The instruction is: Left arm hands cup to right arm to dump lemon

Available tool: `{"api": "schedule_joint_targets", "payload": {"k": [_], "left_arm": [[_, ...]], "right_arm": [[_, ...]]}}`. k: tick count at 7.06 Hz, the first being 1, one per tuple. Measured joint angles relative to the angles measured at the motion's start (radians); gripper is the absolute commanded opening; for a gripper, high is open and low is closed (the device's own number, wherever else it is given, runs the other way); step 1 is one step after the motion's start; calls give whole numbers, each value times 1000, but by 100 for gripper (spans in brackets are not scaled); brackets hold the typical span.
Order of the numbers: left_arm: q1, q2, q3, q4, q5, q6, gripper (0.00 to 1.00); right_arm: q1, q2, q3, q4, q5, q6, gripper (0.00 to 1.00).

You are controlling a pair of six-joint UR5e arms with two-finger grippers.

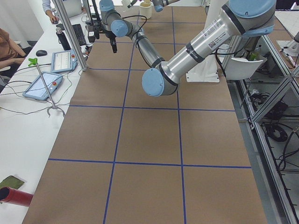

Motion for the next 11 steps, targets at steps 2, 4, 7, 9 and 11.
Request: {"api": "schedule_joint_targets", "payload": {"k": [2,4,7,9,11], "left_arm": [[-5,1,-16,6,0,-1,100],[-6,1,-31,16,0,-1,100],[-2,-2,-36,17,0,-1,100],[5,-13,-35,16,-8,-2,100],[7,-19,-35,16,-37,-3,100]], "right_arm": [[-154,46,9,-66,-94,-23,0],[-307,139,48,-219,-233,-55,0],[-424,195,191,-435,-344,-127,0],[-515,241,236,-484,-426,-195,0],[-599,277,244,-496,-489,-319,0]]}}
